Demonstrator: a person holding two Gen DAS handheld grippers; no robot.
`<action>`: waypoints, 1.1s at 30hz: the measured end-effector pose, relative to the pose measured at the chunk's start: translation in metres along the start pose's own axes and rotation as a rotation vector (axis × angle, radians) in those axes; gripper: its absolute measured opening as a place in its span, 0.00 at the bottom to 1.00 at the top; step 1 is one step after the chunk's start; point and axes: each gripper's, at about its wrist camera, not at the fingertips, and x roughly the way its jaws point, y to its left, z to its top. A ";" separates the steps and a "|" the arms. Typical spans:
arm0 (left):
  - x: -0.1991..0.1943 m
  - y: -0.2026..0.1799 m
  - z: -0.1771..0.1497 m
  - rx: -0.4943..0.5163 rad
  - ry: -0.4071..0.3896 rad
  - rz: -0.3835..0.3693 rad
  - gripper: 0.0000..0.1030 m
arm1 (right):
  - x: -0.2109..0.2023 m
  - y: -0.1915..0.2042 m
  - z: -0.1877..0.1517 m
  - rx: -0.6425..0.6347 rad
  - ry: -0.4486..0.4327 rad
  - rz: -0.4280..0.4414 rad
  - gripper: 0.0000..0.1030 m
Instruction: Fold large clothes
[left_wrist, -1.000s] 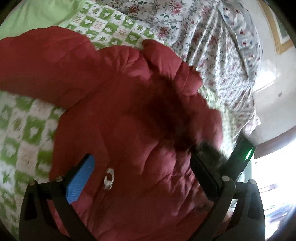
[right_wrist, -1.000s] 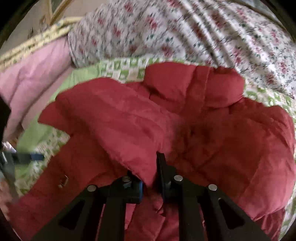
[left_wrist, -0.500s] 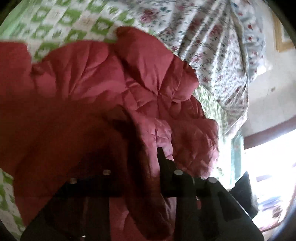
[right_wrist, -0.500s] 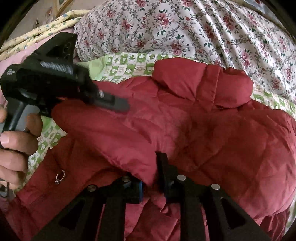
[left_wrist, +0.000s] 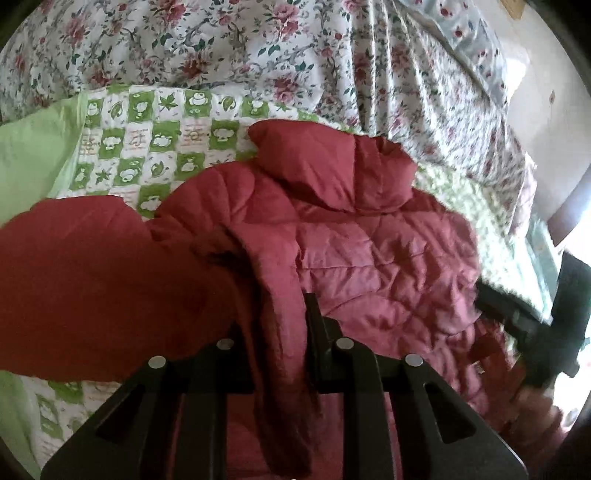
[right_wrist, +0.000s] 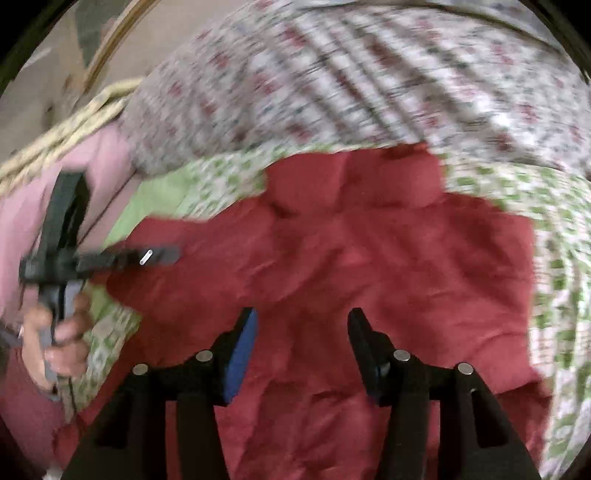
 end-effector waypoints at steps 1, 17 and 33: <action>0.003 0.000 -0.001 0.010 -0.004 0.012 0.17 | 0.003 -0.012 0.003 0.021 0.006 -0.032 0.55; -0.039 -0.002 -0.017 -0.047 -0.130 0.047 0.48 | 0.053 -0.078 -0.014 0.118 0.108 -0.192 0.60; 0.050 -0.031 -0.038 0.079 0.002 0.141 0.48 | 0.032 -0.050 0.004 0.043 0.106 -0.163 0.62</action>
